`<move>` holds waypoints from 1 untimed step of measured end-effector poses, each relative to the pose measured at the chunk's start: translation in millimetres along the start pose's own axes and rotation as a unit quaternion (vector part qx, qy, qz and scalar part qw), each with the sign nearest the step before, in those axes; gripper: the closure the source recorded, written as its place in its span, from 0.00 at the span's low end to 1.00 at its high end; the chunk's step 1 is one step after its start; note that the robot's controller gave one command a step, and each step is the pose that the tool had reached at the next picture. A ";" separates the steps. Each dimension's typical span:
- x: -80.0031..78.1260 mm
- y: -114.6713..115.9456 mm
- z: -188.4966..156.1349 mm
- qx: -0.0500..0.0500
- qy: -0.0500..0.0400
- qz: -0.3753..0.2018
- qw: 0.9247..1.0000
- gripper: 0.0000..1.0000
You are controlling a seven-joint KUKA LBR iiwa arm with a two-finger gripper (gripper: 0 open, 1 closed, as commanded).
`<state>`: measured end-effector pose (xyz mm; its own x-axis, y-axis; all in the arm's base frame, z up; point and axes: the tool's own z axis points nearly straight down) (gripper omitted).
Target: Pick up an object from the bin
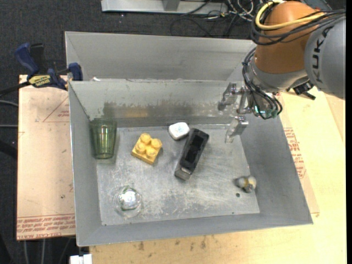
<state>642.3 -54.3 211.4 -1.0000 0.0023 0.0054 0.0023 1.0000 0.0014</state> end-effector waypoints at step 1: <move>-1.6 0.1 -4.7 0.000 -0.004 0.000 1.000 0.00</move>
Offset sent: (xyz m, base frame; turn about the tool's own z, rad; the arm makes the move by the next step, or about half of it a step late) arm 0.0019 0.0470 -0.0897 -0.1145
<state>643.9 -54.2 216.1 -1.0000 0.0013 -0.0024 0.0013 1.0000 0.0006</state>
